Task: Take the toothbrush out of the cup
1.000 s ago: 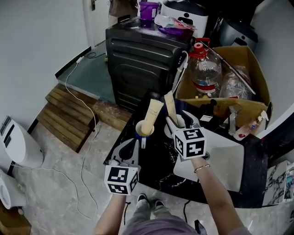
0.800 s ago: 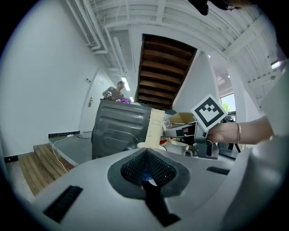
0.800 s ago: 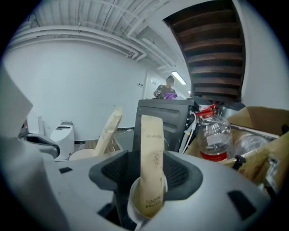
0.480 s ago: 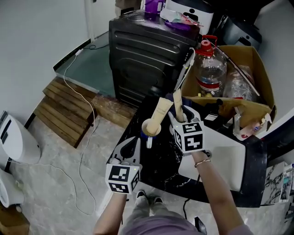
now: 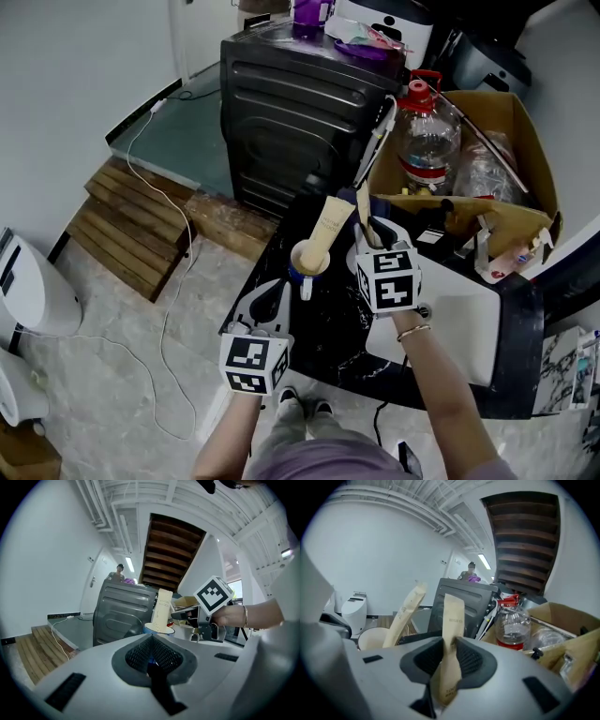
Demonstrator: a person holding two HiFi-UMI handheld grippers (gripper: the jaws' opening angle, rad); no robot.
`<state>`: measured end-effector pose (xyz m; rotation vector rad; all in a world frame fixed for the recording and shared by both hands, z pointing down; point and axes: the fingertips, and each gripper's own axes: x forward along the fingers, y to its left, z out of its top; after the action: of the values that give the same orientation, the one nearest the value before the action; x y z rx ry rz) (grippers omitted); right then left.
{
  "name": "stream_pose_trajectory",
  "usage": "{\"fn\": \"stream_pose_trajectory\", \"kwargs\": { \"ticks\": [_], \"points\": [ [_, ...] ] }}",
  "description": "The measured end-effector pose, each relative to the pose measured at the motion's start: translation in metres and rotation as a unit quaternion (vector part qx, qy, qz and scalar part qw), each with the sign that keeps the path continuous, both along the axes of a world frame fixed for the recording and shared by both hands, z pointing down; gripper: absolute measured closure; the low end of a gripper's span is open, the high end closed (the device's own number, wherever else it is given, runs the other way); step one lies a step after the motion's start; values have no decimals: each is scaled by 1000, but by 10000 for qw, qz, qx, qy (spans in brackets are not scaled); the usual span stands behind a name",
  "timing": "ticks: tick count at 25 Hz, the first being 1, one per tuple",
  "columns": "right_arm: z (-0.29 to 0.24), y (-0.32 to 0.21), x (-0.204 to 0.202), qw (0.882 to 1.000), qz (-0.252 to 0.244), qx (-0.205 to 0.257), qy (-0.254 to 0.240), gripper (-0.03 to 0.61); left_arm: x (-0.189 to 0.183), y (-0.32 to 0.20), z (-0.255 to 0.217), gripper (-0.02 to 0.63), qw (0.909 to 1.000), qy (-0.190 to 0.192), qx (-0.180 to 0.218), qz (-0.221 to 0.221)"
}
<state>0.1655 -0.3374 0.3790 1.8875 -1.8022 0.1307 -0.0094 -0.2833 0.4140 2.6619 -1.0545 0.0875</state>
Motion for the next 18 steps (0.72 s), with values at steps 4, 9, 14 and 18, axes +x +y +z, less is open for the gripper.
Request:
{"fn": "stream_pose_trajectory", "kwargs": {
  "ticks": [4,9,14,18],
  "points": [
    [-5,6,2,9999,106,121,10,523,-3,2,-1,614,10000,-27,7,-13],
    [-17,13,1,9992,99,398,6,545,-6,5,-3,614,10000,-19,42,-66],
    [-38,24,-1,9963,70,840,-154,546,-6,9,-7,614,9999,-12,83,-100],
    [-62,37,0,9910,67,1291,-342,546,-6,11,-11,614,9998,0,118,-143]
  ]
}}
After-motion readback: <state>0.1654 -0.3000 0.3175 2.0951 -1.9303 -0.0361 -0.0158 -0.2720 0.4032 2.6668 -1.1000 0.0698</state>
